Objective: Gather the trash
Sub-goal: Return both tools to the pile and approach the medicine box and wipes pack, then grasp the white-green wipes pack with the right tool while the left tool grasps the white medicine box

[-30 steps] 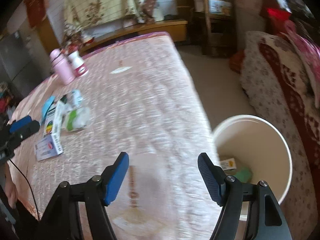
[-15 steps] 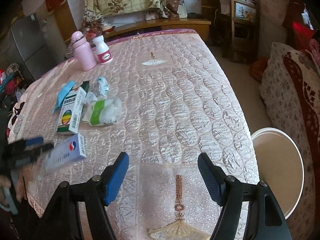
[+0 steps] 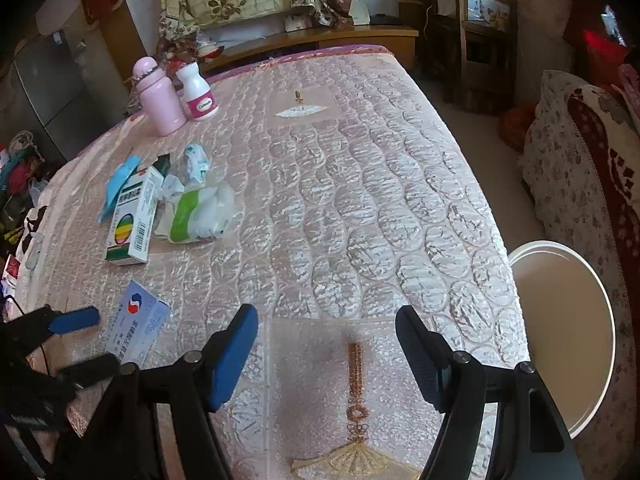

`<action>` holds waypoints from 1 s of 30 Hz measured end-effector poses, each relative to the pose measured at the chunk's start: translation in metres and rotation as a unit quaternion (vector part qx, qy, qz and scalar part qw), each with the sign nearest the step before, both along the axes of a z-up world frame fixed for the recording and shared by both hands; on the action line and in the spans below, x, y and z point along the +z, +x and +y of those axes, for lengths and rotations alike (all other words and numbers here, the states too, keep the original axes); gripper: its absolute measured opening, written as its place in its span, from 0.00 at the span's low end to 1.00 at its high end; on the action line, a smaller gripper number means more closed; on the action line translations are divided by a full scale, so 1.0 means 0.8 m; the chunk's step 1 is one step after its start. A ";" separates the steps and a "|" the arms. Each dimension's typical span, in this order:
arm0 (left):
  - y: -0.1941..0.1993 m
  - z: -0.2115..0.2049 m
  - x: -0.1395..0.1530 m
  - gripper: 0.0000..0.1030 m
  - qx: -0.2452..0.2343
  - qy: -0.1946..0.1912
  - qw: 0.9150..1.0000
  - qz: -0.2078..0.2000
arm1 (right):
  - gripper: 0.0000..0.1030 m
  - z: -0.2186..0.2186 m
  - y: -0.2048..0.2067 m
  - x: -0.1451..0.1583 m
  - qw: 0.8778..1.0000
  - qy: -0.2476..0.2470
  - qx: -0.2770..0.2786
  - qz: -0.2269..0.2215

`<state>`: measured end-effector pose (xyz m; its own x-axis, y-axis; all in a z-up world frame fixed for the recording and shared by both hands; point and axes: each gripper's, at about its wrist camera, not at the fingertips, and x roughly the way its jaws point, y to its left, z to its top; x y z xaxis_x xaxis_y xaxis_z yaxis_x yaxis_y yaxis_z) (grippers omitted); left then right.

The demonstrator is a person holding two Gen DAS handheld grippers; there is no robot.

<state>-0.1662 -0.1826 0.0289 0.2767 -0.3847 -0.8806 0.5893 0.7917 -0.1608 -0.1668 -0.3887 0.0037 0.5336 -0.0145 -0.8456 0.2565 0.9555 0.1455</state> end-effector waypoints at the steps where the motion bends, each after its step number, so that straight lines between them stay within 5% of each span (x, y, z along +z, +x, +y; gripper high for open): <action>1: 0.001 -0.003 -0.005 0.78 0.007 0.010 1.000 -0.002 | 0.72 0.001 0.003 -0.001 1.000 0.002 0.004 -0.001; 3: 0.006 0.000 -0.008 0.49 0.013 0.013 1.000 -0.001 | 0.72 0.004 0.011 -0.002 1.000 0.006 0.013 -0.002; 12: 0.033 0.050 0.008 0.49 0.082 0.000 0.997 -0.005 | 0.76 0.062 0.095 -0.009 0.995 0.021 0.097 -0.009; 21: 0.043 0.077 0.003 0.49 0.093 0.002 0.996 0.004 | 0.76 0.107 0.166 -0.019 0.968 -0.056 0.246 0.013; 26: 0.052 0.069 -0.008 0.49 0.098 -0.001 0.995 0.012 | 0.79 0.105 0.192 -0.033 0.952 -0.045 0.302 0.023; 30: 0.054 0.071 -0.011 0.49 0.106 -0.002 0.994 0.019 | 0.80 0.103 0.203 -0.036 0.952 -0.025 0.305 0.016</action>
